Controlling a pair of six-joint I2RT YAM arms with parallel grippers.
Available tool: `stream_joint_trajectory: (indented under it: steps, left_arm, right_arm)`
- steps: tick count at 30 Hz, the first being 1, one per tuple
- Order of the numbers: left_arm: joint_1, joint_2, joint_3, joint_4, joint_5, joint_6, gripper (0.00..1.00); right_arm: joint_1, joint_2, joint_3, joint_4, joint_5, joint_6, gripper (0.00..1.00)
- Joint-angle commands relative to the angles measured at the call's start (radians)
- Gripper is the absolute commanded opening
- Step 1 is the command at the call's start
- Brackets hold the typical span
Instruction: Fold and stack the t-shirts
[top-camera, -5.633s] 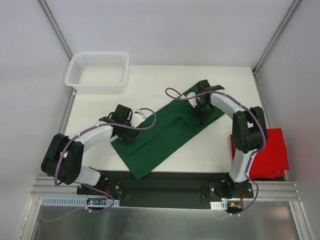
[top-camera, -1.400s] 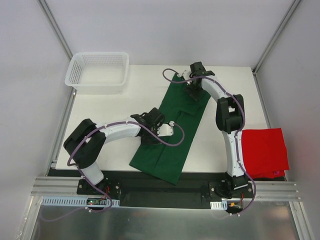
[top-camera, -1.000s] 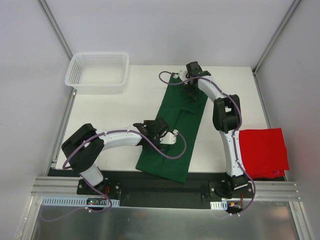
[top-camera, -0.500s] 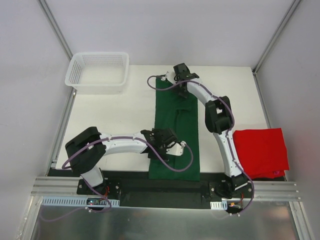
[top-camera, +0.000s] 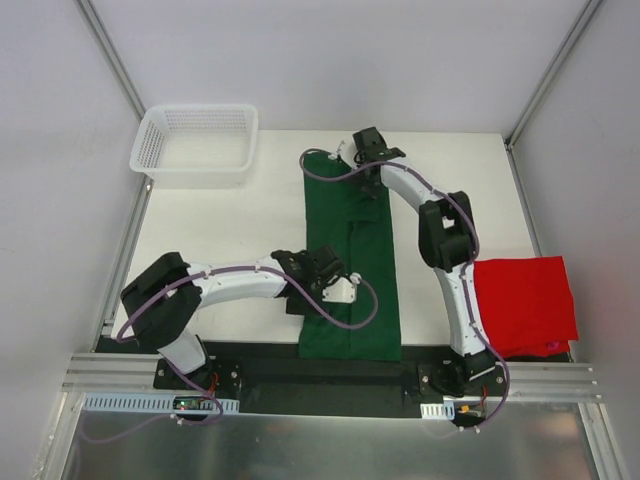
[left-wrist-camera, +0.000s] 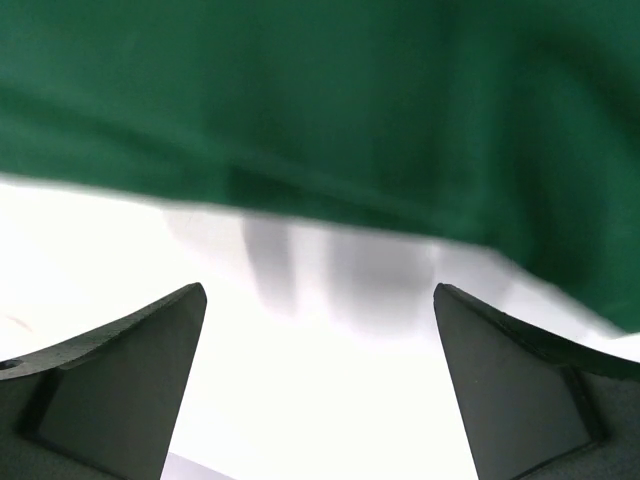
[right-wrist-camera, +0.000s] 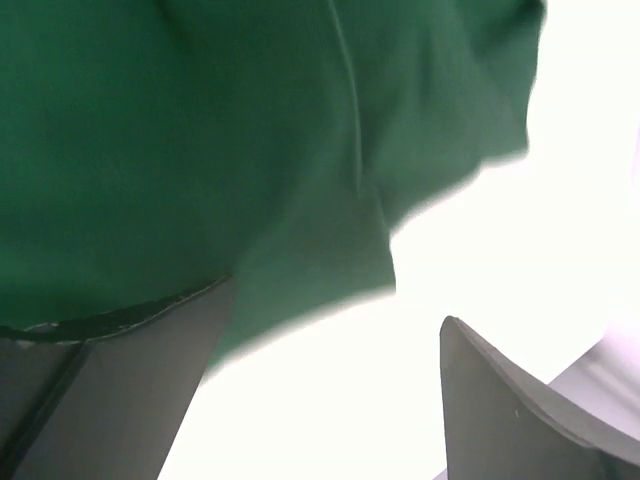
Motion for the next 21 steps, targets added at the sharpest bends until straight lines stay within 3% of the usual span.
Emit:
stream_joint_trajectory:
  steps: [1,6,12,15,21]
  left_arm:
    - [0.138,-0.107,0.026,-0.059,-0.006,0.007,0.99]
    - [0.304,-0.193,0.032,-0.057,0.008,0.045,0.99]
    - [0.531,-0.279,0.071,-0.059,0.143,-0.022,0.99]
    - [0.643,-0.312,0.083,-0.059,0.18,-0.048,0.99]
    - [0.78,-0.398,0.069,-0.062,0.247,-0.07,0.99]
  right_arm:
    - [-0.053,-0.278,-0.105,-0.017,-0.053,0.127,0.89]
    - [-0.05,-0.438,-0.158,-0.148,-0.226,0.23,0.89]
    - [-0.046,-0.446,-0.119,-0.365,-0.534,0.395,0.9]
    - [-0.036,-0.45,-0.164,-0.376,-0.642,0.458,0.9]
    - [0.039,-0.443,-0.348,-0.253,-0.538,0.386,0.91]
